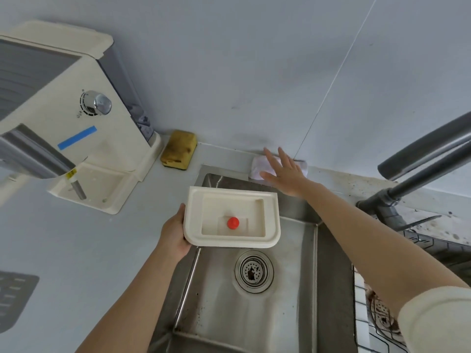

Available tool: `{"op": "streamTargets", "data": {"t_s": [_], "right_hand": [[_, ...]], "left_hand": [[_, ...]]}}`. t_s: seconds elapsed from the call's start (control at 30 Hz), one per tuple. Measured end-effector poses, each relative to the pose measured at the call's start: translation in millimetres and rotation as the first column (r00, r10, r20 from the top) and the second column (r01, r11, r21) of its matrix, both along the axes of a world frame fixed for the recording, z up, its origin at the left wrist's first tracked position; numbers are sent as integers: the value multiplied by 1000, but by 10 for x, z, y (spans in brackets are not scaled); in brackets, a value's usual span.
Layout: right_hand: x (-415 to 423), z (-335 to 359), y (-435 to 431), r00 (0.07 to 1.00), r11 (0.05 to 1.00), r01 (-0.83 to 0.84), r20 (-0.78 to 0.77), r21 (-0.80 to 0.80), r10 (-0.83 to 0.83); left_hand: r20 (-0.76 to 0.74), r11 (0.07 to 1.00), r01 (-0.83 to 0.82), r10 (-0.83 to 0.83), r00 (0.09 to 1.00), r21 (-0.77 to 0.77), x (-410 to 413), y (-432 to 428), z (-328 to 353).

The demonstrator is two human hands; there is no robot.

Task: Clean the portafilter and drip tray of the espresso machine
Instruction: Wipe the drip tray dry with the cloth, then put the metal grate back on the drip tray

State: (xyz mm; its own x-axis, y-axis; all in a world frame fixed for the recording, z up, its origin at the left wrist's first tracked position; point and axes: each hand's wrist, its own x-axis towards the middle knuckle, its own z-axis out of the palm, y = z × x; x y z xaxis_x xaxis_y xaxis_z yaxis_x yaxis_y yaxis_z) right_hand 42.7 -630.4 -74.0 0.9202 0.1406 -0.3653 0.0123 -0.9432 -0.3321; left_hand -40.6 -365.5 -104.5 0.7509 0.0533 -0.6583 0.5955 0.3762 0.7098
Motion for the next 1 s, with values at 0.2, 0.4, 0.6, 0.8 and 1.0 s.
{"op": "streamTargets", "data": {"t_s": [0.2,0.4,0.6,0.8,1.0], "right_hand": [[-847,347,11,994,934,109,-63,339,-93],[-1655,412,111,976,859,210,-147,467,-159],[-2147,352,262,977,827,211,-136,521,-163],[-2483,314,306,956,779,272,-65,565,-286],[-2795,351,398,962,717,199,7,669,-274]], "left_hand": [[24,1000,-6,7,1000,-24,-179,14,156],[54,999,4,-1,999,-46,-486,4,328],[56,996,40,-36,998,-74,-730,1,419],[108,984,143,-131,985,-110,-951,17,490],[172,987,155,-146,974,-37,-1334,144,520]]}}
